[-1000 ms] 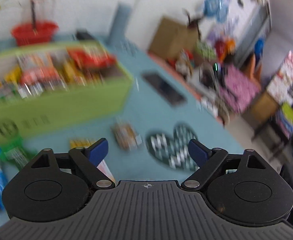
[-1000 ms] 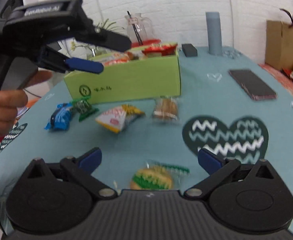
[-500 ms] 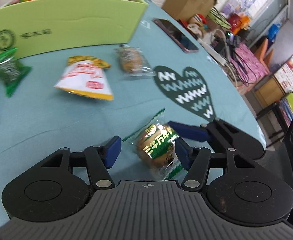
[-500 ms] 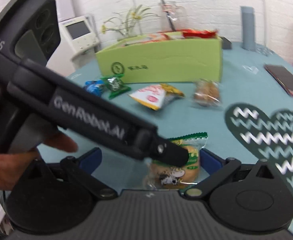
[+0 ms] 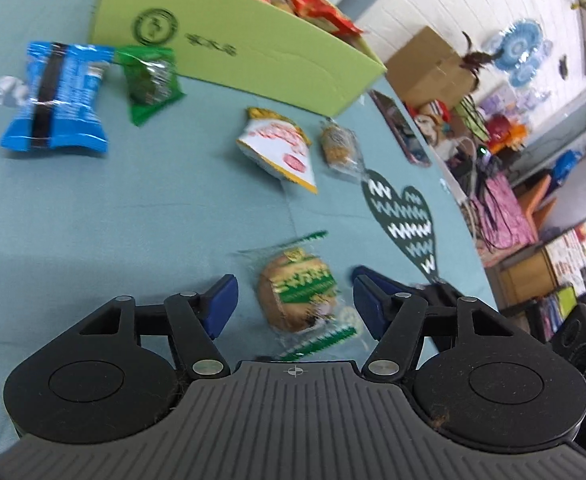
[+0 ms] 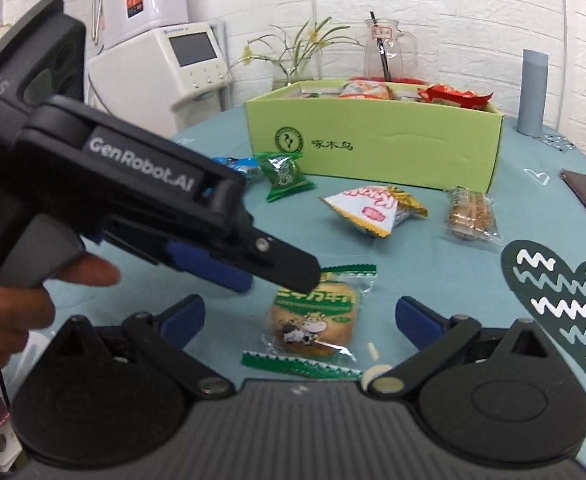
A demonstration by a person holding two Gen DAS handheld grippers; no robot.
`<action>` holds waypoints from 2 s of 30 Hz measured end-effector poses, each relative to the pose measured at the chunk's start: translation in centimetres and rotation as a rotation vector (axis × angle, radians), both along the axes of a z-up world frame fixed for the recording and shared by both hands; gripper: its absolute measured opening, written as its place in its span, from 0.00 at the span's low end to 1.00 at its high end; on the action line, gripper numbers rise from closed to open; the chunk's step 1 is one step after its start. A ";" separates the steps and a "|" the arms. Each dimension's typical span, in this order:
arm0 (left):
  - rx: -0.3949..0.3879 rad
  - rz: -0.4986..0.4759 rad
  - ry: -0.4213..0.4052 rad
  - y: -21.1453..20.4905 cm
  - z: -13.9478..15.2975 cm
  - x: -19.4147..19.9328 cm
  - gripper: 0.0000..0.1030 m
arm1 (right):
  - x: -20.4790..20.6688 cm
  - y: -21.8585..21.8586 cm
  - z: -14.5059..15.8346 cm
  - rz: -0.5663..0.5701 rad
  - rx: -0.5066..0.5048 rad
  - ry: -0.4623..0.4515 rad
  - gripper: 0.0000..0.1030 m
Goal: Organize snacks
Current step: 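Reach the left gripper to the round cake packet with green label, then grasp the cake packet and drop it into the green box, left gripper, then move the left gripper to the white-and-yellow chip bag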
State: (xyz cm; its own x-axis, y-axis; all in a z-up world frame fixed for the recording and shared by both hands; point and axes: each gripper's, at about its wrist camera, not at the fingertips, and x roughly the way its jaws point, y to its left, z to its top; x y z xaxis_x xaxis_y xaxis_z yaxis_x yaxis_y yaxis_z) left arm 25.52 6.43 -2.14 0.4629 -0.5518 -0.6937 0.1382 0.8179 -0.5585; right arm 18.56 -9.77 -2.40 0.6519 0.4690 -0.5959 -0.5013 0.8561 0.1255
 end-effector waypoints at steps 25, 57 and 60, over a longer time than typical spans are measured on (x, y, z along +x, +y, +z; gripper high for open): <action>0.129 0.097 -0.380 -2.8 10.8 12.6 0.38 | 14.8 -0.1 8.5 -0.023 -0.056 -0.315 0.57; 0.251 0.008 -0.227 -2.8 4.0 10.2 0.67 | 12.5 -1.3 1.9 0.054 -0.004 -0.053 0.90; 0.267 -0.016 -0.194 -3.7 2.5 10.8 0.66 | 12.5 -0.4 -0.1 0.050 -0.022 -0.017 0.90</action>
